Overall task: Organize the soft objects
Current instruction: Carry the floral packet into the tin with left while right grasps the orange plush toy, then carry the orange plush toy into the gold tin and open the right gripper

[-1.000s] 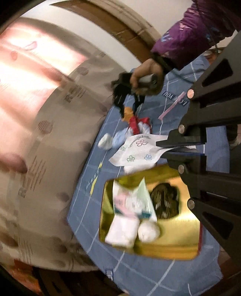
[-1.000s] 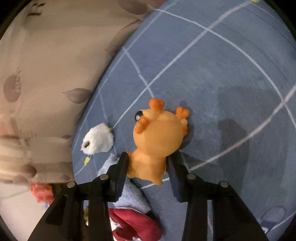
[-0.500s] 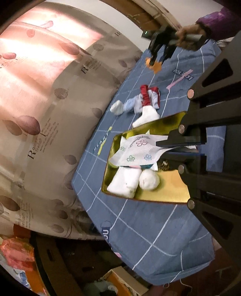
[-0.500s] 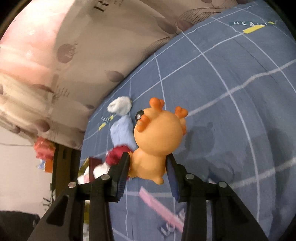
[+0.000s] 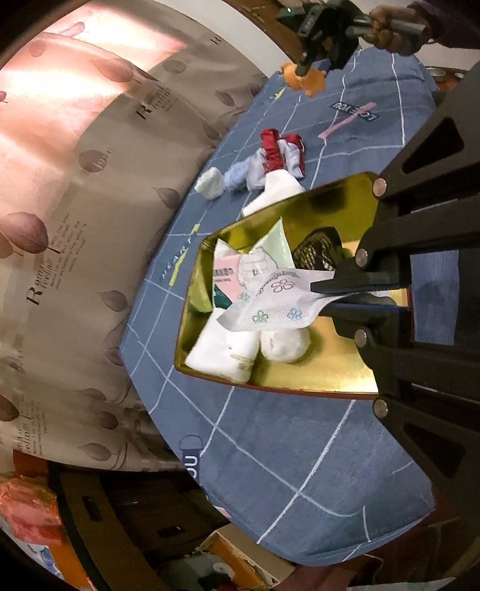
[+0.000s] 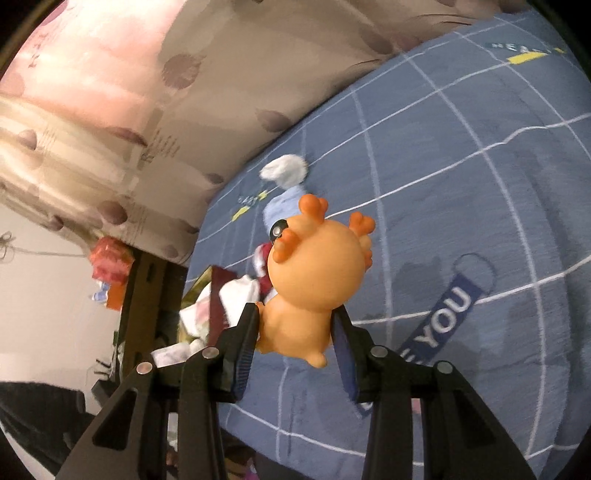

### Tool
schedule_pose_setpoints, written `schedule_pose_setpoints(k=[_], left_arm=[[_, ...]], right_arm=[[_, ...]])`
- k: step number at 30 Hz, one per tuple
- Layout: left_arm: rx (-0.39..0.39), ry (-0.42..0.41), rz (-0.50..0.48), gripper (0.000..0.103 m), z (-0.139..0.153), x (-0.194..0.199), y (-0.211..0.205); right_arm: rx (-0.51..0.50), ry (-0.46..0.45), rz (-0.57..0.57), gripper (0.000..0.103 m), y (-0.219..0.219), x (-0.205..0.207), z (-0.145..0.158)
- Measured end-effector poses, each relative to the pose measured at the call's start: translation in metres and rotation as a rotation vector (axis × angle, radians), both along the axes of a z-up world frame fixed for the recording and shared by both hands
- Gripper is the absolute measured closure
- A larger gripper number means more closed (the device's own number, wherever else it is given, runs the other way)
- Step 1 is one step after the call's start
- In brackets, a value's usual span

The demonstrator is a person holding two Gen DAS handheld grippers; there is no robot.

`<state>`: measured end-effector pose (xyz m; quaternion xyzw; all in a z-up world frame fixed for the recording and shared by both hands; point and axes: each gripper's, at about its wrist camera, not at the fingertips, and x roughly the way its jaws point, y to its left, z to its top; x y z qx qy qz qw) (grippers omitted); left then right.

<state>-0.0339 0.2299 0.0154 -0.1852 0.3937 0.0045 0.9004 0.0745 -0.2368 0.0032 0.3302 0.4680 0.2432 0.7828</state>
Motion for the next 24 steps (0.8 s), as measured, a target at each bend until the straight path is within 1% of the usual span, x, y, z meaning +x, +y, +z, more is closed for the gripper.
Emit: schedule_pose_setpoints(k=[2,3,5,7,9,11,12,13,15,17,19,20,21,24], left_arm=[[0.017,0.014,0.007,0.096,-0.004,0.001,0.000],[0.026,0.019,0.010,0.093,-0.007,0.002,-0.001],[0.036,0.032,0.007,0.085,-0.010,0.003,-0.002],[0.059,0.045,0.017,0.069,-0.013,0.003,-0.002],[0.082,0.050,0.025,0.064,-0.013,0.003,-0.004],[0.139,0.033,0.064,0.058,-0.007,-0.002,-0.006],[0.167,0.028,0.082,0.052,-0.003,-0.003,-0.006],[0.207,0.020,0.111,0.048,0.002,-0.006,-0.008],[0.267,-0.002,0.163,0.044,0.014,-0.014,-0.011],[0.263,-0.013,0.179,0.044,0.022,-0.020,-0.013],[0.221,-0.024,0.189,0.043,0.029,-0.030,-0.014],[0.205,-0.022,0.206,0.041,0.031,-0.035,-0.014],[0.196,-0.021,0.227,0.038,0.032,-0.040,-0.015],[0.219,-0.025,0.247,0.036,0.030,-0.048,-0.019]], right_arm=[[0.003,-0.011,0.027,0.066,0.010,-0.004,0.006],[0.004,-0.015,0.043,0.066,0.015,-0.005,0.008],[0.007,-0.022,0.073,0.066,0.027,-0.008,0.013],[0.010,-0.028,0.101,0.066,0.038,-0.010,0.016],[0.014,-0.028,0.120,0.066,0.047,-0.013,0.017],[0.019,-0.026,0.148,0.066,0.057,-0.016,0.018],[0.018,-0.026,0.160,0.066,0.061,-0.018,0.018],[0.019,-0.027,0.178,0.066,0.069,-0.020,0.018],[0.022,-0.028,0.218,0.066,0.082,-0.023,0.020],[0.016,-0.039,0.258,0.066,0.099,-0.026,0.023],[0.014,-0.047,0.301,0.066,0.118,-0.027,0.026],[0.013,-0.050,0.318,0.066,0.126,-0.027,0.027],[0.013,-0.052,0.340,0.066,0.138,-0.027,0.029],[-0.005,-0.076,0.421,0.066,0.177,-0.025,0.036]])
